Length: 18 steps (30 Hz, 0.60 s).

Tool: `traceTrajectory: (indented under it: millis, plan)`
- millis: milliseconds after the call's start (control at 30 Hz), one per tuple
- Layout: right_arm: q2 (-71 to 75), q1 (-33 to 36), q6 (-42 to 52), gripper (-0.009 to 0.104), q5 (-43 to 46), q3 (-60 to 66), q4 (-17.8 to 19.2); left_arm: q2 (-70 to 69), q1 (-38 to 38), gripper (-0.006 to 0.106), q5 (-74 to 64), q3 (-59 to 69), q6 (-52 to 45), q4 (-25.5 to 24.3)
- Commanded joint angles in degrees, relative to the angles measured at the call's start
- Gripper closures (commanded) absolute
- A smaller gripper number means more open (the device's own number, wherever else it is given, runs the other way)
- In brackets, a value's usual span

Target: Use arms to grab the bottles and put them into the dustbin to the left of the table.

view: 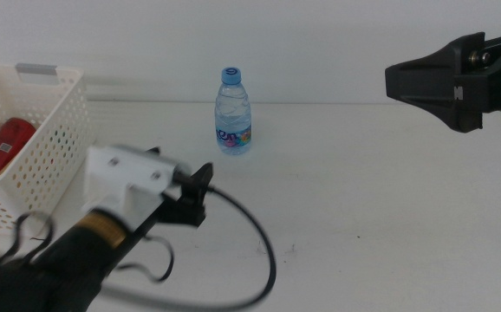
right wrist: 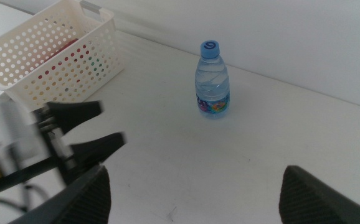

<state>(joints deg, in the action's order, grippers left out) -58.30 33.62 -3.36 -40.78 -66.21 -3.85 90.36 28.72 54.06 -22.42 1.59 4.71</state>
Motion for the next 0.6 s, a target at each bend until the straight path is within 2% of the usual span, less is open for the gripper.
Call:
traceTrajectory:
  millis: [0,67,133,267,567]
  plan:
    - [0.32,-0.4,0.05,0.002,0.37,-0.33,0.29,5.21,-2.79,0.007,1.08,-4.06,4.42,-6.71]
    - [0.32,-0.4,0.05,0.002,0.37,-0.33,0.29,9.51,-4.76,0.007,1.21,-7.9,4.95,-10.32]
    - [0.32,-0.4,0.05,0.002,0.37,-0.33,0.29,13.06,-5.68,0.007,1.21,-11.23,5.08,-11.45]
    - [0.32,-0.4,0.05,0.002,0.37,-0.33,0.29,20.17,-5.95,0.007,1.0,-18.12,6.24,-9.15]
    - [0.32,-0.4,0.05,0.002,0.37,-0.33,0.29,32.18,-5.95,0.007,0.62,-30.5,6.24,-8.75]
